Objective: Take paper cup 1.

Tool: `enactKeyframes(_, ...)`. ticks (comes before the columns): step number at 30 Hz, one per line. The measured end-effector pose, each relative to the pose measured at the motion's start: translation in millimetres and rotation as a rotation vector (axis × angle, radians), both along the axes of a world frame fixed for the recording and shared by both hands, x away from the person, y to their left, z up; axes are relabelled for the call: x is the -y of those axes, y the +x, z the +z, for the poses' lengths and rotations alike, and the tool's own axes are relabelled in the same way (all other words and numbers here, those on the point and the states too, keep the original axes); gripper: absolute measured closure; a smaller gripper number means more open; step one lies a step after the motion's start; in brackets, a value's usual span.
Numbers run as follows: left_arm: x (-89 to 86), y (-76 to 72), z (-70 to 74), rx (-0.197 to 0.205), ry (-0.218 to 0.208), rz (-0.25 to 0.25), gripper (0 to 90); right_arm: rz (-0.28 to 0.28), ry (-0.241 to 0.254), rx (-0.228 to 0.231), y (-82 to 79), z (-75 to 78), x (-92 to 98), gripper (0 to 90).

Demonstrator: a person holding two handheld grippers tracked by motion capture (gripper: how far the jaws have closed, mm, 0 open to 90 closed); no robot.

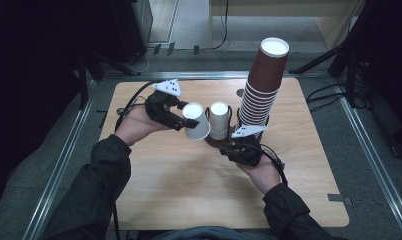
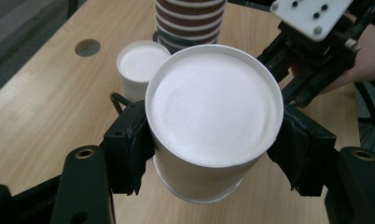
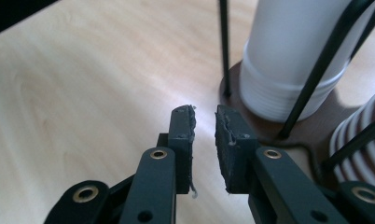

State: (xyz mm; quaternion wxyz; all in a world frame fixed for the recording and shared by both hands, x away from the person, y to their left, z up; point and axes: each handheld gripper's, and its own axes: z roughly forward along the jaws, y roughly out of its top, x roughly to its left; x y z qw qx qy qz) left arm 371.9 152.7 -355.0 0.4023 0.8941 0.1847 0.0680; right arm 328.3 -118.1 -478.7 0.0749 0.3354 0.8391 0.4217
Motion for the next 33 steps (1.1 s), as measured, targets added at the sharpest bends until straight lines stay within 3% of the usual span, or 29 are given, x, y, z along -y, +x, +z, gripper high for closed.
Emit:
enactKeyframes(1, -1.5, -2.6, -4.0, -0.001, 0.001, -0.003, 33.6, 0.000, 0.000, 0.000, 0.0, 0.0, 0.0, 72.4)
enactKeyframes(2, -2.8, -6.5, -8.6, -0.003, -0.002, -0.005, 33.6, 0.040, -0.005, 0.026, -5.4, 0.3, 1.6, 69.8)
enactKeyframes(7, -2.6, -18.1, -25.7, -0.011, -0.001, -0.012, 33.6, 0.132, -0.004, 0.065, -10.0, -0.3, 6.3, 63.9)
enactKeyframes(13, -0.3, -26.2, -48.6, -0.036, 0.000, 0.004, 33.6, 0.178, -0.008, 0.081, -9.6, -0.1, 13.6, 56.1)
enactKeyframes(15, 0.0, -27.6, -59.0, -0.049, 0.037, 0.003, 33.6, 0.238, -0.009, 0.064, -7.1, -3.0, 18.7, 50.5)
enactKeyframes(19, -0.9, -28.8, -66.6, -0.066, 0.056, 0.003, 33.5, 0.263, -0.029, 0.056, -4.3, -6.6, 21.6, 48.9)
enactKeyframes(20, -0.3, -28.9, -69.7, -0.071, 0.078, 0.003, 33.6, 0.273, -0.013, 0.045, -2.1, -7.4, 22.5, 47.1)
enactKeyframes(23, 0.4, -28.1, -70.6, -0.077, 0.089, -0.005, 33.6, 0.283, 0.001, 0.045, 0.1, -7.8, 21.9, 45.7)
enactKeyframes(28, 4.6, -28.4, -69.4, -0.061, 0.148, -0.030, 33.6, 0.322, 0.008, 0.045, -0.2, -10.3, 16.3, 42.2)
enactKeyframes(30, 9.3, -29.9, -68.8, -0.049, 0.195, -0.048, 33.6, 0.341, 0.012, 0.046, -0.8, -11.0, 13.6, 38.7)
enactKeyframes(31, 9.3, -29.9, -68.8, -0.049, 0.195, -0.048, 33.6, 0.349, 0.019, 0.049, -0.1, -11.6, 12.8, 37.6)
enactKeyframes(32, 14.5, -30.8, -68.8, -0.038, 0.249, -0.052, 33.6, 0.356, 0.028, 0.044, 0.2, -12.2, 11.9, 36.5)
enactKeyframes(33, 14.5, -30.8, -68.8, -0.038, 0.249, -0.052, 33.6, 0.356, 0.028, 0.044, 0.2, -12.2, 11.9, 36.5)
